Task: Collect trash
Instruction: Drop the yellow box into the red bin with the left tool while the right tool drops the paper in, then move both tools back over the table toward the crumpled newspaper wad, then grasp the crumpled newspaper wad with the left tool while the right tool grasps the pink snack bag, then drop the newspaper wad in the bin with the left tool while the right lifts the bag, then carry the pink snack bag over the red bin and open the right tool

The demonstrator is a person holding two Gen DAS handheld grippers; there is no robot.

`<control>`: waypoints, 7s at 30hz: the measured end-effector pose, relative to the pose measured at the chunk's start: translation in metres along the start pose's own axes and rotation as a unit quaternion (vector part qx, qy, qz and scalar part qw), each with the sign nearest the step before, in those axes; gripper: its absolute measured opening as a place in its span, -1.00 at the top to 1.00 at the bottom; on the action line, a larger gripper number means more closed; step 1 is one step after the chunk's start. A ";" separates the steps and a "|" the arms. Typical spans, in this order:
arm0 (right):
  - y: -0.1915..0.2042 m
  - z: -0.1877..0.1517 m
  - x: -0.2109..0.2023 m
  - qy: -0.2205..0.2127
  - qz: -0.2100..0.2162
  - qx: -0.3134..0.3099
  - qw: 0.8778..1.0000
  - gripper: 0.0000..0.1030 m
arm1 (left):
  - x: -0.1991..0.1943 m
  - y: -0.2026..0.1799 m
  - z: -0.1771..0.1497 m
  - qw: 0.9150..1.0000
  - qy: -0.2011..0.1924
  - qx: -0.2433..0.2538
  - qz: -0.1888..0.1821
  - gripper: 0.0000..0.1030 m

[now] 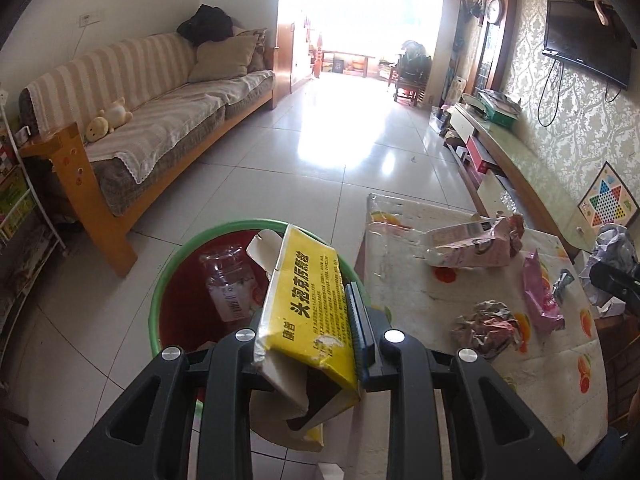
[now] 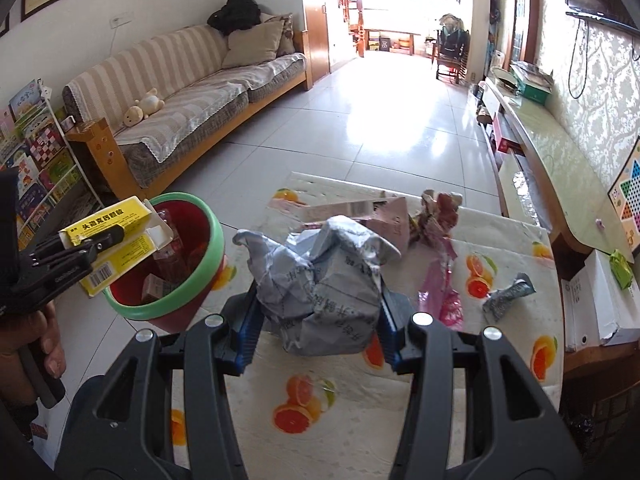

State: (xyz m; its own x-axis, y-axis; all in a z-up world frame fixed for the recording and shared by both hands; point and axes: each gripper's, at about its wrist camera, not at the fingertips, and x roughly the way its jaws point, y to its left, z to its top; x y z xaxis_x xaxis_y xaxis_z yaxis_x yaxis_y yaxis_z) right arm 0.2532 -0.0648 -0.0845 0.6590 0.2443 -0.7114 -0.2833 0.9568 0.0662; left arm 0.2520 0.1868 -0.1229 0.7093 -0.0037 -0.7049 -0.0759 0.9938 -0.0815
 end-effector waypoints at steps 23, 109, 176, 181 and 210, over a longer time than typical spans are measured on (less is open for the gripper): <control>0.146 0.041 0.065 0.014 0.091 -0.085 0.992 0.08 | -0.006 0.104 -0.012 0.995 -0.006 -0.074 0.071 -0.62; -0.183 -0.121 -0.012 0.073 -0.117 0.141 0.980 -0.92 | 0.131 -0.216 -0.057 0.985 0.155 0.080 -0.009 -0.02; -0.027 -0.038 0.063 0.075 -0.036 -0.006 0.997 0.72 | 0.026 0.002 -0.008 0.999 0.047 -0.022 0.015 0.15; 0.015 -0.029 0.070 0.075 -0.013 -0.029 0.997 0.72 | 0.049 0.033 0.005 0.998 0.053 -0.029 0.020 0.12; 0.163 0.025 0.129 0.076 0.082 -0.091 0.990 0.72 | 0.019 0.107 -0.007 0.998 0.020 -0.045 0.040 -0.80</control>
State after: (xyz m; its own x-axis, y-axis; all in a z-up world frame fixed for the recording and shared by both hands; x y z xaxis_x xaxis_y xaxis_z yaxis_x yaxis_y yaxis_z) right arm 0.3101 0.1267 -0.1481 0.4852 0.3539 -0.7996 -0.5079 0.8584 0.0718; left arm 0.2523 0.2921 -0.1502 0.6705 0.0689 -0.7387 -0.1947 0.9771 -0.0855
